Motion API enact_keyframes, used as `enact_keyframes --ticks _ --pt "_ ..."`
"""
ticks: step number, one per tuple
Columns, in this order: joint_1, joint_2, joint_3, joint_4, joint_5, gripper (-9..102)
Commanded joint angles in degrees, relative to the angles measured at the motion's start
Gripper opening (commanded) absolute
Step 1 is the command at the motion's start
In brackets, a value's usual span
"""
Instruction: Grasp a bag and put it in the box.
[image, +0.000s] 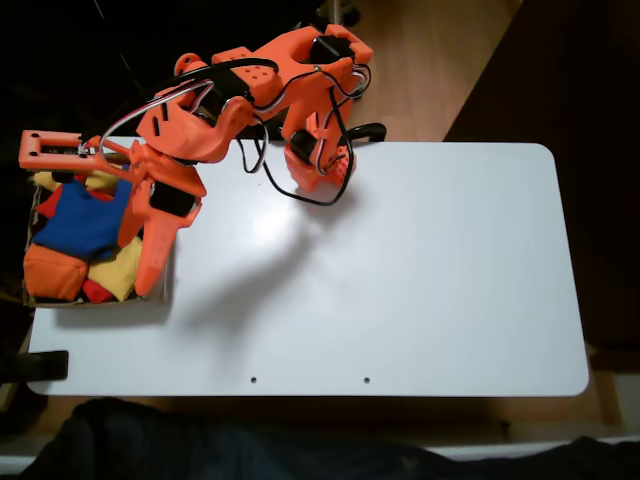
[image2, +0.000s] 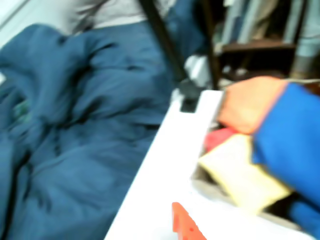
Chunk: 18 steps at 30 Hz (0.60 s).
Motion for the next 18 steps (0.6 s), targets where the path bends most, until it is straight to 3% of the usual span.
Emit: enact_keyframes --ticks 1,9,18 --pt "-1.9 3.1 0.3 -1.3 0.9 69" --pt "-5.3 7.2 1.4 -6.9 11.2 69" --pt "-12.7 12.1 3.8 -7.8 13.7 69"
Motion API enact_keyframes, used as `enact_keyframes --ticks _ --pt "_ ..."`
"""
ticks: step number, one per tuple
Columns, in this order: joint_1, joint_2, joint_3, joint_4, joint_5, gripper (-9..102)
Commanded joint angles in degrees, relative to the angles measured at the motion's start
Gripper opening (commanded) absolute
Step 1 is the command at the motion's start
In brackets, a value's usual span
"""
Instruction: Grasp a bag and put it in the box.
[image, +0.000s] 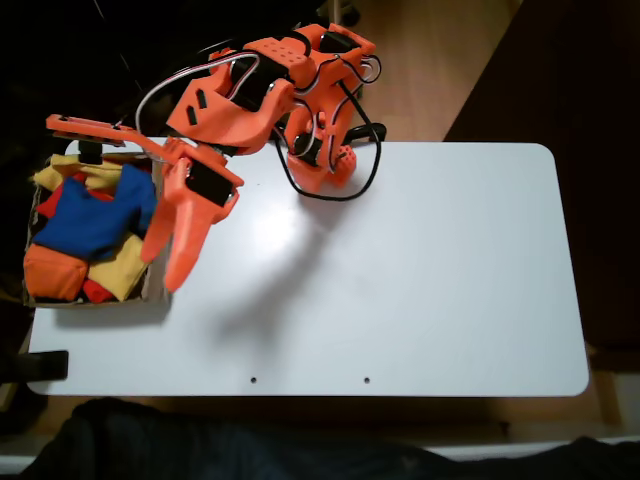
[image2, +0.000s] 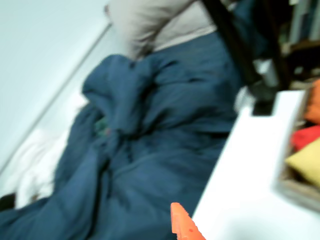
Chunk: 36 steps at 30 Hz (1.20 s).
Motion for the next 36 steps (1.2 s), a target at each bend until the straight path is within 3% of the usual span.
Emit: enact_keyframes --ticks 1,5,15,21,36 --pt "-2.8 3.2 1.4 -2.6 0.2 69" --pt "-6.0 6.3 6.3 -7.7 0.6 69" --pt "-8.8 14.3 23.2 -23.8 17.5 69" --pt "-10.5 18.2 26.2 -23.8 29.3 69" --pt "-19.4 27.3 31.6 -12.7 34.7 69"
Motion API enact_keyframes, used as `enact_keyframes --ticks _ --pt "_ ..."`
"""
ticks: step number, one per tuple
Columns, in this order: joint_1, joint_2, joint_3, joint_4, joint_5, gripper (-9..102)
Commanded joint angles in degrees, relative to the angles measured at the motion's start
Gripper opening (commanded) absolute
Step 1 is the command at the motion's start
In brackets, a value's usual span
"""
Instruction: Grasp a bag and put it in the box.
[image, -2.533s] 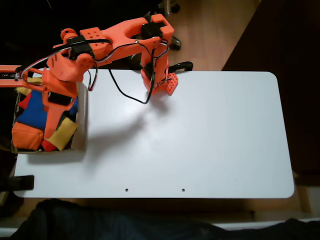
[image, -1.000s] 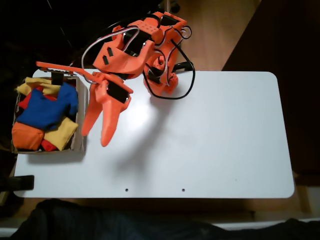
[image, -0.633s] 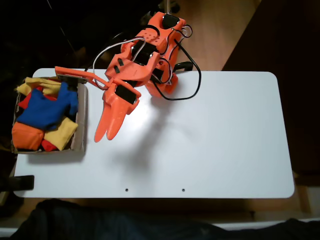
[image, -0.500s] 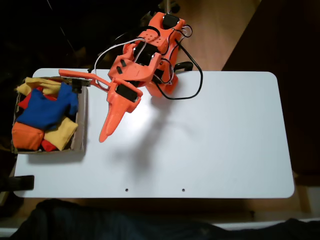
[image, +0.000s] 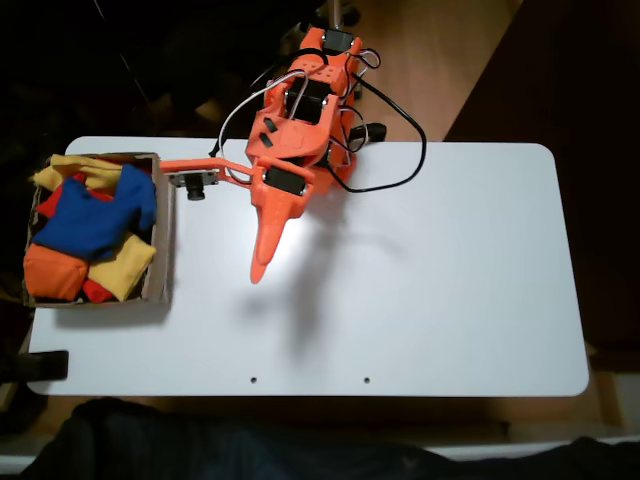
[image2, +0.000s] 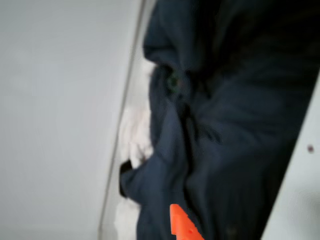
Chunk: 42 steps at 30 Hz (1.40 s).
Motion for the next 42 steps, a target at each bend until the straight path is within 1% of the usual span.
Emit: enact_keyframes --ticks 1,9,16,22,28,42 --pt "-1.4 2.6 1.0 1.4 1.8 69" --pt "-4.4 8.5 7.5 3.3 3.5 69" --pt "-6.4 12.0 9.7 7.7 6.2 69" --pt "-8.3 15.8 13.5 9.3 6.9 69" --pt "-9.6 20.0 17.6 10.9 7.0 69" --pt "-10.8 25.0 22.6 15.6 11.8 69"
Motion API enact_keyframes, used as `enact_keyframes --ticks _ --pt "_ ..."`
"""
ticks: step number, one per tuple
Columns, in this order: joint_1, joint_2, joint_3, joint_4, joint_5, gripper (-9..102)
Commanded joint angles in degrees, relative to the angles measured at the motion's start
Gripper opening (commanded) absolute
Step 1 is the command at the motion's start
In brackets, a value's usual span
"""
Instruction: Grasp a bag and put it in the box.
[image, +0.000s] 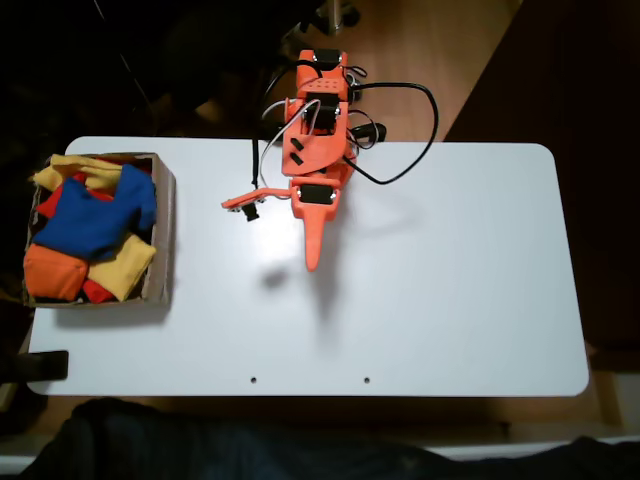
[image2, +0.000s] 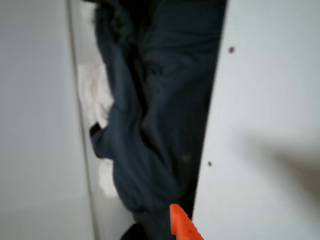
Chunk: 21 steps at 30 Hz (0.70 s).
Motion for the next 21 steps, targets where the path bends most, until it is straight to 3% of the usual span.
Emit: enact_keyframes --ticks 1,21 --pt "-0.4 1.1 0.7 0.4 1.2 69" --pt "-3.1 2.5 7.6 2.0 1.2 69"
